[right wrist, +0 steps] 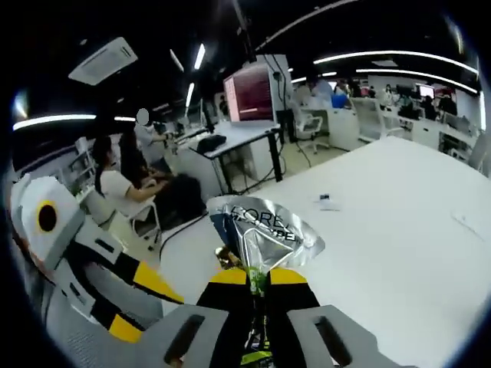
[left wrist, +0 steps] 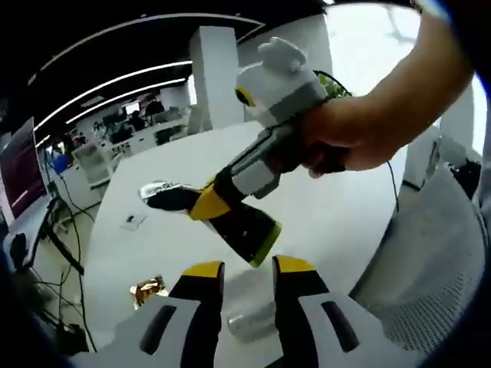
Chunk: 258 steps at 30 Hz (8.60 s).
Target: Arrange the skincare products in the storage area until every visible bottle or jar stands upright without overlapping.
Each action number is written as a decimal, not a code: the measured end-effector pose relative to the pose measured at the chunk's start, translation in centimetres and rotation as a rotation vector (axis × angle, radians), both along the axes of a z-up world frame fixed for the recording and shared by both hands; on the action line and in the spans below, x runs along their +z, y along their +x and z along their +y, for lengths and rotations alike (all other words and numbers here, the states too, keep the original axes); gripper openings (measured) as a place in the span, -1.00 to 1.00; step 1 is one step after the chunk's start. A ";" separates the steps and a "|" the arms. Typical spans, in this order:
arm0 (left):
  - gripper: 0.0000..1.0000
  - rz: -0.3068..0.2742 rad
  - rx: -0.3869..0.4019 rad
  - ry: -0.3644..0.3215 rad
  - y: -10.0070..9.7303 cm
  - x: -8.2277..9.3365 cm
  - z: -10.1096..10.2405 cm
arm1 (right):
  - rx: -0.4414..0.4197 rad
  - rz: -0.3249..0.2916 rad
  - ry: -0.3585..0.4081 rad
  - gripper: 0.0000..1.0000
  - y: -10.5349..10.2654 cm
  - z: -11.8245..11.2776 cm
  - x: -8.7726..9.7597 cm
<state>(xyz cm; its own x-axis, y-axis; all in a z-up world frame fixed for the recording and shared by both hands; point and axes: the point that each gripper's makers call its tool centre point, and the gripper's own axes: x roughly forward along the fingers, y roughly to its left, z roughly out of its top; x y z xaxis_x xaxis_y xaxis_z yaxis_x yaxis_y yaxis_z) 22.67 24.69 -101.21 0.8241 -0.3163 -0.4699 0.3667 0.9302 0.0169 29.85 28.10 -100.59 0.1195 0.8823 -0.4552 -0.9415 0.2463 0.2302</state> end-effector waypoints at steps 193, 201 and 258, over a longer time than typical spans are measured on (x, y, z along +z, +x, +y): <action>-1.00 0.231 -0.353 -1.030 -3.6 9.7 -7.8 | -0.051 0.435 0.471 -0.44 -10.1 -14.6 7.5; -1.00 0.263 -0.347 -1.015 -3.1 8.9 -7.8 | -0.220 0.215 0.295 0.09 -7.9 -17.8 5.1; -1.00 0.303 -0.356 -0.889 16.2 10.2 -12.2 | -0.333 -0.297 -0.142 -0.18 -5.0 -22.4 0.6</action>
